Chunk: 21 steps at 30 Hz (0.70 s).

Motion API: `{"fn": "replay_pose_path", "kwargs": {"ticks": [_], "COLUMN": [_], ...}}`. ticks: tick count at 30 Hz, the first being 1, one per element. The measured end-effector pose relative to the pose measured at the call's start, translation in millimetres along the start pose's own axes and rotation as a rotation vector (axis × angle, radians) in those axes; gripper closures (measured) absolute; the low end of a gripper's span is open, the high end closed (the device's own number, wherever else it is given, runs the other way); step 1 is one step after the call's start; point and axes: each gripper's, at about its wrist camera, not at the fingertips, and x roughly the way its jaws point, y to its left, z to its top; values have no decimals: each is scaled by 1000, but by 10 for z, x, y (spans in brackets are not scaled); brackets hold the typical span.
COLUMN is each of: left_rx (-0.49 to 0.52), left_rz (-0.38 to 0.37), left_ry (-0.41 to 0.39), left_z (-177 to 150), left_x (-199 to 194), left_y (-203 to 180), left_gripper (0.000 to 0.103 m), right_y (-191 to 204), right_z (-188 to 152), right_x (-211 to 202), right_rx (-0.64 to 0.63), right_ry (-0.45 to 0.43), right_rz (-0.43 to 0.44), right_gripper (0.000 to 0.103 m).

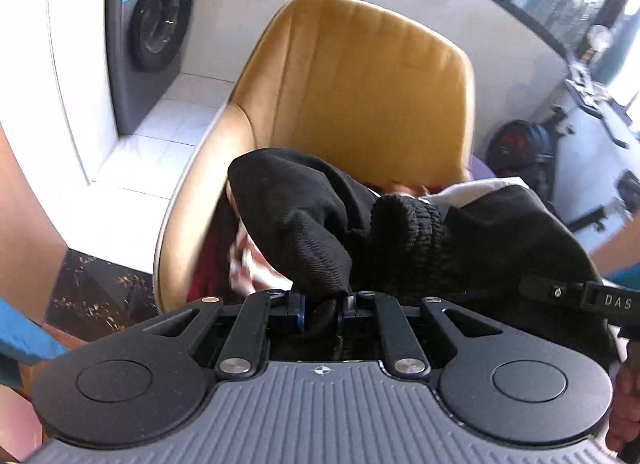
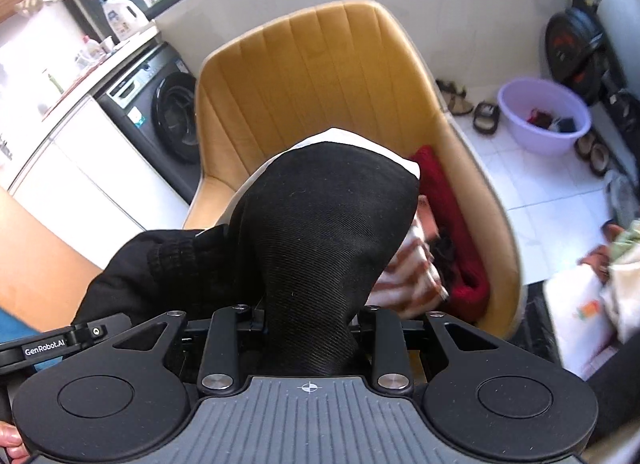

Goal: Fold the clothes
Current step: 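Carry the folded garment with both tools to the yellow chair, then lower the garment onto the red cloth stack and open both tools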

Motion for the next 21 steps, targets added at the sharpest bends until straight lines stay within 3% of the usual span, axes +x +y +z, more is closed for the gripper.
{"fn": "replay_pose_path", "kwargs": {"ticks": [9, 11, 14, 16, 19, 21], "left_rx": [41, 76, 147, 184, 209, 206], "left_rz": [146, 184, 262, 310, 303, 278], "left_ry": [27, 46, 131, 167, 157, 161], "left_z": [851, 860, 718, 569, 544, 602], "left_x": [1366, 1667, 2158, 2385, 2388, 2297], "left_y": [-18, 31, 149, 255, 294, 319], "left_gripper": [90, 90, 89, 83, 77, 67], "right_y": [-451, -558, -722, -819, -943, -926], "right_z": [1013, 1108, 1113, 1090, 1067, 1107], "right_x": [1655, 2053, 2576, 2766, 3006, 2914], "right_rx": [32, 14, -28, -36, -45, -39], "right_ry": [53, 66, 103, 108, 116, 111], "right_rz": [72, 76, 14, -20, -68, -85], "right_gripper": [77, 77, 75, 66, 58, 50]}}
